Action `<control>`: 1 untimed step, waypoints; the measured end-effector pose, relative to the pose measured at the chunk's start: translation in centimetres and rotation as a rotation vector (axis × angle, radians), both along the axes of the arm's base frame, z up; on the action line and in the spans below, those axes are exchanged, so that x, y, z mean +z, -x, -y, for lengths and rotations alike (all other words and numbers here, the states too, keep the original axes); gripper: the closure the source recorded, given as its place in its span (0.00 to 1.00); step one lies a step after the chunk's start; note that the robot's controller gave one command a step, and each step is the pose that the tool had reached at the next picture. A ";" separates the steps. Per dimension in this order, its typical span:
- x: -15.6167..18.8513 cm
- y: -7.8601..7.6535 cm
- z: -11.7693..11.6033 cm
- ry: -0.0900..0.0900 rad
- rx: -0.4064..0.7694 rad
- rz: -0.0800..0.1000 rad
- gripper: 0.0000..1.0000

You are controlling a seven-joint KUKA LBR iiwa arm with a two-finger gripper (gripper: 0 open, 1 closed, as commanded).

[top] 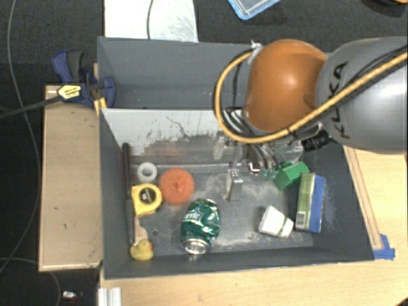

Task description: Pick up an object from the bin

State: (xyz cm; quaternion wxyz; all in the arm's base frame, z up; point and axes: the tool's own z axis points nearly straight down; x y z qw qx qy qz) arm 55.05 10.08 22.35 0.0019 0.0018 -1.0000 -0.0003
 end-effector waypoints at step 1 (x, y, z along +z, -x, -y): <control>0.3 -0.2 0.1 0.000 -0.002 0.007 0.00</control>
Offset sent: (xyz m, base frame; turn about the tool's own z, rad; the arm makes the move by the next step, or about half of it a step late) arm -0.0502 0.0330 -0.1535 -0.0856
